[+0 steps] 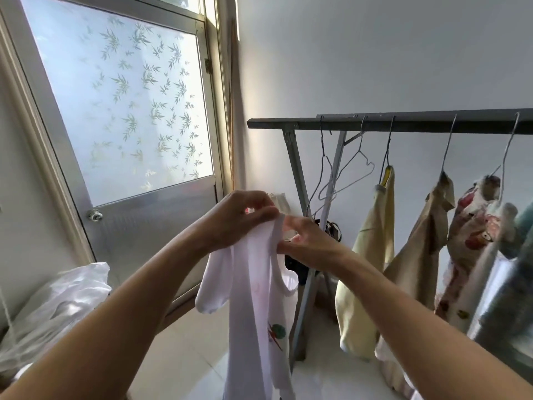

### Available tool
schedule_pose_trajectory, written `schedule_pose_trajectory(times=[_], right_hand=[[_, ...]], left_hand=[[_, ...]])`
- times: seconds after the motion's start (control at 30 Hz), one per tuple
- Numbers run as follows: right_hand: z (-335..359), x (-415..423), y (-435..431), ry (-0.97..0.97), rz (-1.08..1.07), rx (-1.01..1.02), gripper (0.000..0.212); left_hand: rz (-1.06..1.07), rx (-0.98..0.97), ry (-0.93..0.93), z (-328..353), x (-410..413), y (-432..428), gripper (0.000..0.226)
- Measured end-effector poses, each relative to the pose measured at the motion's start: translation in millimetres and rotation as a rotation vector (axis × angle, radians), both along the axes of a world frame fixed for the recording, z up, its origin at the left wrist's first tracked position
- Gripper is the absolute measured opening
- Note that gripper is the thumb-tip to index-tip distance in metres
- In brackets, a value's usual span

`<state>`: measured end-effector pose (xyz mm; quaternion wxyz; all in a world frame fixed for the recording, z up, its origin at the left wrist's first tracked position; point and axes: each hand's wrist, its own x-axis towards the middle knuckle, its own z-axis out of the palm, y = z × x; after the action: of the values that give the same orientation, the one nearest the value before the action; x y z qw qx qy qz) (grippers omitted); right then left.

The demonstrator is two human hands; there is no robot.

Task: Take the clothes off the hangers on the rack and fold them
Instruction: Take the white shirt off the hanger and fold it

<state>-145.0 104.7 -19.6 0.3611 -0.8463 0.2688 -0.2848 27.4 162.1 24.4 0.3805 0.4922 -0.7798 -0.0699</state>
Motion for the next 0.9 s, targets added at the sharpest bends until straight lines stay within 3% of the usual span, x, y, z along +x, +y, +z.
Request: schedule_pose_trajectory(times=[0.2,0.3,0.47,0.67,0.8,0.9], right_hand=[[-46.1,-10.6,-15.9,0.275,-0.079,-0.048,0.005],[-52.4,-32.5,-22.5,0.349,-0.153,-0.046,0.023],[-35.6,-59.1,-22.2,0.214,-0.107,0.057,0.045],[-15.5,-64.9,-20.0,0.072,-0.088,0.046,0.01],[-7.3,-59.4,-19.7,0.014,-0.126,0.001,0.012],[-3.6,-52.3,-13.9,-0.149,-0.121,0.139,0.014]], left_hand=[[0.013,0.022,0.118,5.3,20.2,20.3,0.019],[0.081,0.06,0.171,4.9,44.2,32.0,0.019],[0.152,0.107,0.168,-5.5,74.2,48.7,0.022],[0.168,0.18,0.198,-9.9,84.4,58.3,0.016],[0.201,0.27,0.21,-12.3,91.0,60.9,0.017],[0.191,0.264,0.257,-14.2,93.4,62.5,0.021]])
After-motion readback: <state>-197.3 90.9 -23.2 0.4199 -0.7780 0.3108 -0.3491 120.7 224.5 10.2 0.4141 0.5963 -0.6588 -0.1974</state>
